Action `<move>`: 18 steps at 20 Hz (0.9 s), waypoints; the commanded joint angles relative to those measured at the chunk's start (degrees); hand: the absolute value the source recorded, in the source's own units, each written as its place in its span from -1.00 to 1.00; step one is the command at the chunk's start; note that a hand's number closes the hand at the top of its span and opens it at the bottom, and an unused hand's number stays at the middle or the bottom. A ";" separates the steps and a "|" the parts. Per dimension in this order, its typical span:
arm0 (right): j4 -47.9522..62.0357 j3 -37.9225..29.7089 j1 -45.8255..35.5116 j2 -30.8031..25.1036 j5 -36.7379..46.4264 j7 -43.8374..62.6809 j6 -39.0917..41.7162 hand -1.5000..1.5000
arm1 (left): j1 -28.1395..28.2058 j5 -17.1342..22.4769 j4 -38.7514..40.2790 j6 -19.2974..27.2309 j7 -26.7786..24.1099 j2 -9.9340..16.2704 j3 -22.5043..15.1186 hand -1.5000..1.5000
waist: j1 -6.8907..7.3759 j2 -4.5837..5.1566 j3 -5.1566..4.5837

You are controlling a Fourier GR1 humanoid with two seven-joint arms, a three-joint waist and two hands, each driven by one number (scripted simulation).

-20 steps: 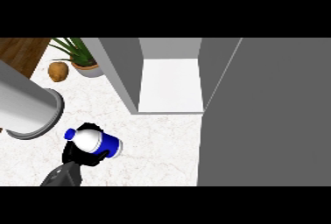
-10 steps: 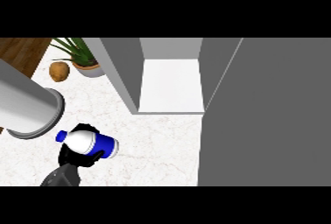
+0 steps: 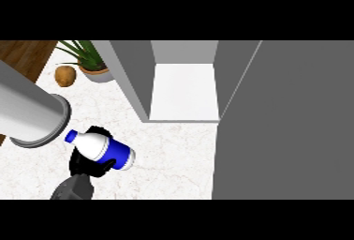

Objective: Pick up the bottled water, place it into the cabinet and close the cabinet

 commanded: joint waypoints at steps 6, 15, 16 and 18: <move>-0.70 5.21 3.50 1.32 3.45 -2.15 -1.24 -1.00 | 4.38 4.59 -25.65 11.97 13.26 -3.37 -9.89 1.00 | -0.23 -0.09 0.00; 2.18 2.29 -2.09 0.99 0.79 -1.13 -2.00 -1.00 | -0.45 3.76 -33.47 28.24 15.94 -3.42 -20.51 1.00 | -0.50 0.14 -0.04; -2.30 5.22 1.41 0.92 0.76 2.14 -2.98 -1.00 | -1.06 4.12 -34.30 32.39 16.60 -3.42 -24.62 1.00 | -0.71 0.10 -0.05; 2.31 5.73 1.22 1.23 2.83 -3.05 -1.54 -1.00 | -6.97 4.49 -30.06 36.69 14.62 -3.42 -26.46 1.00 | -1.04 0.16 -0.05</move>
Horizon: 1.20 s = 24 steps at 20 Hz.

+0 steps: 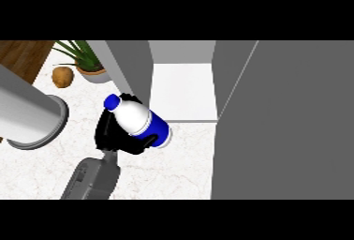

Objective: Pick up the bottled water, place it into the cabinet and close the cabinet

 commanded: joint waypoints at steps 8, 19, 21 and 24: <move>-0.02 1.63 3.23 -0.77 0.81 -2.94 0.54 -1.00 | -16.91 -5.18 5.39 17.25 3.02 -0.05 -6.49 1.00 | -0.93 0.05 0.01; 1.69 -0.02 -1.96 -1.08 -1.01 -0.20 0.24 -1.00 | -27.30 -9.12 16.27 27.70 2.78 0.27 -7.10 1.00 | -2.23 0.56 0.00; 3.23 0.13 -4.31 0.30 -0.56 -0.29 -0.67 -1.00 | -27.84 -9.81 17.00 27.78 2.95 1.85 -7.16 1.00 | -2.27 0.73 -0.01; 1.06 -0.74 -4.33 -0.75 -3.06 2.20 -0.16 -1.00 | -27.82 -11.34 19.42 31.26 1.19 1.53 -7.00 1.00 | -3.19 1.08 -0.04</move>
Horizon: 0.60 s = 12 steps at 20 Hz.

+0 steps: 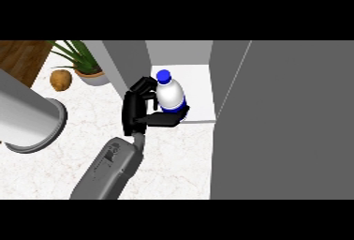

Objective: Pick up the bottled water, place it into the cabinet and close the cabinet

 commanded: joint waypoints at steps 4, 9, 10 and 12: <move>1.77 0.65 -2.02 0.81 0.05 0.27 -0.21 -1.00 | -16.12 -3.45 12.14 0.02 4.66 2.43 1.22 1.00 | -2.54 2.00 -0.15; 1.25 -0.06 -0.43 -0.91 -0.65 -0.73 1.55 -1.00 | -18.12 -5.35 11.71 4.14 7.95 3.14 -0.34 1.00 | -3.36 1.87 -0.12; 1.21 -0.30 -0.42 -1.15 -1.23 -0.64 1.88 -1.00 | -17.03 -4.57 12.86 3.25 7.18 4.32 0.70 1.00 | -3.15 1.98 -0.16; 1.12 0.49 -0.45 -1.01 -0.22 0.12 1.28 -1.00 | -16.81 -5.97 13.93 5.40 6.39 4.25 -0.15 1.00 | -3.58 2.18 -0.19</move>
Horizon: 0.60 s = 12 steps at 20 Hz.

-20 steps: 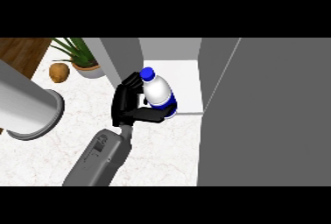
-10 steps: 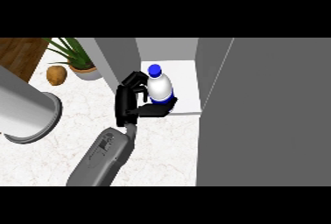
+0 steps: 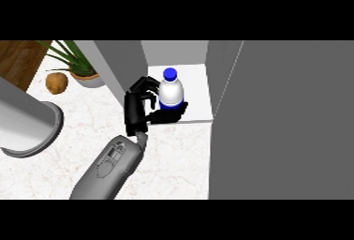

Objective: Pick up the bottled water, place it into the cabinet and close the cabinet

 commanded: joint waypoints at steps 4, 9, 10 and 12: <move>1.42 -0.77 -0.70 -0.45 -0.93 -0.23 0.80 -1.00 | -13.00 -3.39 13.49 -3.20 1.70 4.58 0.90 1.00 | -2.30 2.44 -0.40; 0.60 -0.71 -1.14 -0.73 -0.86 -0.06 0.96 -1.00 | -13.65 -6.37 16.65 1.06 2.69 5.44 -1.04 1.00 | -2.72 2.46 -0.41; 2.00 -0.06 -1.48 -0.64 -0.20 -0.74 1.44 -1.00 | -15.14 -7.19 16.89 1.77 3.84 5.92 -1.39 1.00 | -2.51 2.35 -0.36; 0.42 -0.30 -0.93 -0.58 -0.71 -0.70 1.18 -1.00 | -14.39 -7.22 17.61 2.21 3.05 6.53 -1.26 -1.00 | -2.95 2.41 -0.43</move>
